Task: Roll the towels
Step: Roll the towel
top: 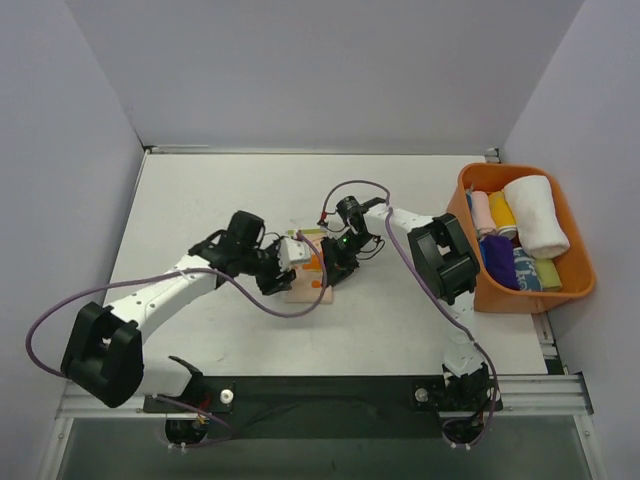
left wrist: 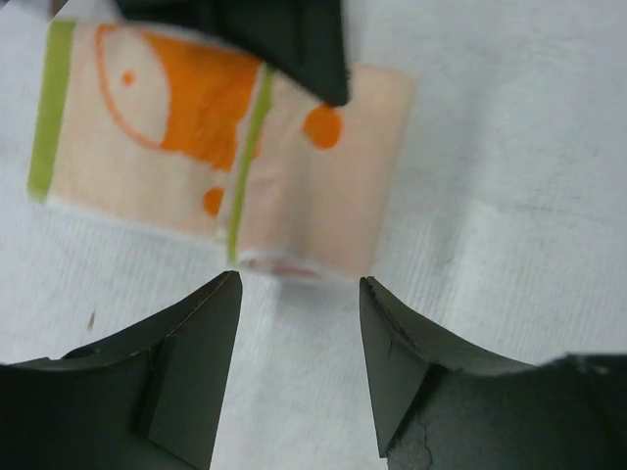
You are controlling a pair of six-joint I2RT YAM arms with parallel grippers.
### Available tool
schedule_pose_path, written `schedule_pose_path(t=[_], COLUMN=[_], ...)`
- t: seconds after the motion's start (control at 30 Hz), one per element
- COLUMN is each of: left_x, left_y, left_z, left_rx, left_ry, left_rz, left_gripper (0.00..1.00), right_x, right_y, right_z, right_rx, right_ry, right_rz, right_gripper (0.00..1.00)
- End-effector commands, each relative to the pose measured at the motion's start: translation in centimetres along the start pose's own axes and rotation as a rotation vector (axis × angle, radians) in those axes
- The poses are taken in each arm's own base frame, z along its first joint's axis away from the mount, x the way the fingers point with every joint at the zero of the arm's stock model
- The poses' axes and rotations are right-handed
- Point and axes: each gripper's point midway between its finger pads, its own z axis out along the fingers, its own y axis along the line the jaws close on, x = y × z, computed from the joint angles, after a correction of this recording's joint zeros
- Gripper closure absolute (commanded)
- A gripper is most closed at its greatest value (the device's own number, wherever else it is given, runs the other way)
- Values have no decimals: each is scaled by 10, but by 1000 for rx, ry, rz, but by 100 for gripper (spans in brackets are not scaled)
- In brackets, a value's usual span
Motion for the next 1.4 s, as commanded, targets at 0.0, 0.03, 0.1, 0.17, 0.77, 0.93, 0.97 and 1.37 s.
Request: schedule_pose_path(t=[0.0, 0.03, 0.1, 0.17, 0.77, 0.93, 0.97, 1.37], left_x=[-5, -3, -3, -6, 50, 64, 60, 64], left_y=[-20, -27, -29, -32, -43, -88, -83, -78], left_z=[27, 39, 46, 53, 98, 85, 84, 70], left_rx=[-12, -20, -31, -52, 13, 290, 315, 691], left_ry=[52, 101, 137, 154, 316, 329, 329, 345], left_rz=[217, 267, 316, 388, 471, 288, 239, -290], left_gripper=[38, 38, 38, 38, 71, 97, 98, 100], right_x=[10, 11, 12, 11, 8, -4, -9, 29], right_y=[-26, -26, -27, -28, -27, -25, -20, 1], right_z=[7, 7, 8, 7, 2, -27, -41, -149], right_rx=[108, 106, 110, 111, 108, 107, 100, 107], right_ry=[52, 56, 60, 60, 58, -25, -64, -375], right_rz=[-1, 2, 3, 4, -6, -57, -92, -358], right_gripper=[91, 90, 90, 89, 87, 74, 69, 56])
